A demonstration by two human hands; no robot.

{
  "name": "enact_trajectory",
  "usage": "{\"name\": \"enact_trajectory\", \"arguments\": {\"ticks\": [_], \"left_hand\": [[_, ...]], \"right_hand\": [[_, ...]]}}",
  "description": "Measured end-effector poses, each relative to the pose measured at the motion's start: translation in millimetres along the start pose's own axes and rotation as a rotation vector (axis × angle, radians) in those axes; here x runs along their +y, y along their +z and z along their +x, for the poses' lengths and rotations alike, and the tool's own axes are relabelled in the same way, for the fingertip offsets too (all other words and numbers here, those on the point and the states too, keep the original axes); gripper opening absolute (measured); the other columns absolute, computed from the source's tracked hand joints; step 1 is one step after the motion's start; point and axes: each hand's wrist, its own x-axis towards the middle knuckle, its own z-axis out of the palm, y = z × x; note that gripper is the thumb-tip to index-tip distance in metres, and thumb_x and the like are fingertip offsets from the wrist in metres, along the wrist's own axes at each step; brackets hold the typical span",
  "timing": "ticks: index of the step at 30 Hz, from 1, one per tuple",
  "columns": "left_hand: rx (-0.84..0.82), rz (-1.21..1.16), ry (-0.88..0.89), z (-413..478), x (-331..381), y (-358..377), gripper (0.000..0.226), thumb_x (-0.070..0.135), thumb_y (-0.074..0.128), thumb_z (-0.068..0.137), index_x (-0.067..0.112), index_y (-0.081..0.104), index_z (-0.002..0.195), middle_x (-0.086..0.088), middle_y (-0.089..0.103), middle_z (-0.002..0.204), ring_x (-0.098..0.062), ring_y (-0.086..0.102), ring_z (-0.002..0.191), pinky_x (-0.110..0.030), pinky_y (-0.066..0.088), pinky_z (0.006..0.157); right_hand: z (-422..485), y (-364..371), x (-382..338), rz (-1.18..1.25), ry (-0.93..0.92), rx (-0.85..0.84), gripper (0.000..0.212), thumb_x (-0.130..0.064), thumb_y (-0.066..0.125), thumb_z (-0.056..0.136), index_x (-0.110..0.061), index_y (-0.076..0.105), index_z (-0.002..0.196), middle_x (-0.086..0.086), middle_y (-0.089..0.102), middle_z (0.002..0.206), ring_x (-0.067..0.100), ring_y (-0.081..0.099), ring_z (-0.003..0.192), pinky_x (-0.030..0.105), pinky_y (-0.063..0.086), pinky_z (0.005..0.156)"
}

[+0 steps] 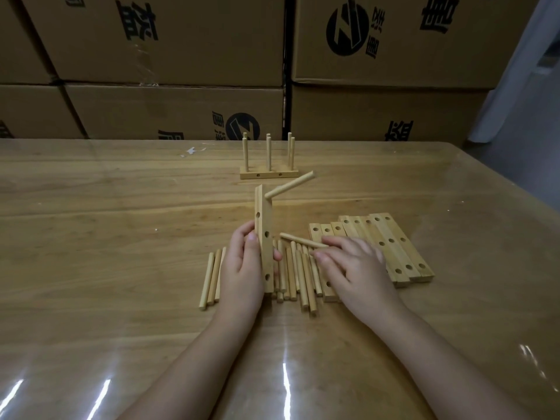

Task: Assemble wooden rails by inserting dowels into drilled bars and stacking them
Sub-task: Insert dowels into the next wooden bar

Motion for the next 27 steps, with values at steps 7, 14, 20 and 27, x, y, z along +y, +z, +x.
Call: {"name": "enact_trajectory", "arguments": {"ticks": [7,14,20,27], "left_hand": [[-0.009,0.029,0.001,-1,0,0,0.023,0.026,0.036,0.102,0.036,0.055,0.110,0.001,0.069,0.070,-0.008,0.063,0.062,-0.020,0.050,0.054],[-0.014,0.036,-0.015,-2,2,1,0.023,0.025,0.036,0.103,0.037,0.055,0.108,0.002,0.068,0.069,-0.007,0.062,0.062,-0.018,0.048,0.053],[-0.017,0.044,-0.012,-2,3,1,0.022,0.025,0.035,0.103,0.034,0.054,0.110,0.002,0.068,0.070,-0.007,0.063,0.063,-0.020,0.050,0.054],[-0.018,0.065,-0.019,-2,4,1,0.023,0.028,0.035,0.103,0.039,0.055,0.104,0.001,0.069,0.072,-0.009,0.063,0.065,-0.024,0.049,0.057]], "right_hand": [[1,-1,-2,0.013,0.029,0.024,0.032,-0.039,0.044,0.094,-0.024,0.065,0.113,-0.012,0.057,0.117,0.009,0.044,0.114,0.032,0.022,0.102],[3,-4,-1,0.168,0.088,0.226,0.012,-0.012,0.062,0.086,-0.019,0.060,0.095,-0.012,0.054,0.091,0.004,0.054,0.083,0.018,0.044,0.070],[2,-5,-1,0.371,0.171,0.287,0.015,-0.017,0.065,0.085,-0.024,0.059,0.097,-0.015,0.056,0.081,-0.001,0.055,0.075,0.009,0.043,0.062],[3,-11,-6,0.577,0.137,0.382,0.013,-0.011,0.065,0.084,-0.018,0.064,0.095,-0.009,0.062,0.094,-0.003,0.057,0.087,0.008,0.045,0.073]]}}
